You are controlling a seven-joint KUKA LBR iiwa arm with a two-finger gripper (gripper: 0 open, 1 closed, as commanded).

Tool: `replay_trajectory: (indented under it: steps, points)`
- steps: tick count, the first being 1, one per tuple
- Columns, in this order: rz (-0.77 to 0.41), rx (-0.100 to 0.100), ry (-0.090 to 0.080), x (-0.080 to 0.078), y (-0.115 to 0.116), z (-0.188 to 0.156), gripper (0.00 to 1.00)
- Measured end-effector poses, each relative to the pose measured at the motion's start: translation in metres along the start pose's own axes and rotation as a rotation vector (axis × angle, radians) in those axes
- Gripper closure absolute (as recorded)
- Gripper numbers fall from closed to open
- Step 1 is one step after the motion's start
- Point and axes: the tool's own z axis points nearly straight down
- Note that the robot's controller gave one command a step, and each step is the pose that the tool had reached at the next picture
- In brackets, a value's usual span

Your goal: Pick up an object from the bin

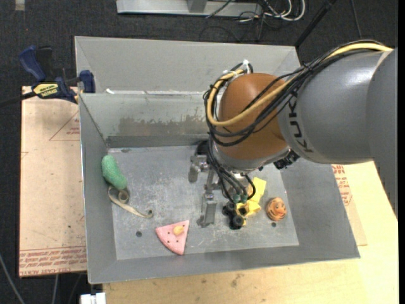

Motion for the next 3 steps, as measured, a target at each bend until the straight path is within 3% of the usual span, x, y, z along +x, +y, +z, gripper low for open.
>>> replay_trajectory:
  steps: [1, 2, 3]
  points:
    - [0.002, -0.001, -0.007, -0.002, 0.000, -0.004, 0.00]
    - [-0.021, -0.001, -0.015, 0.027, 0.010, 0.040, 0.00]
    - [-0.109, 0.000, -0.001, 0.019, 0.014, 0.059, 0.00]
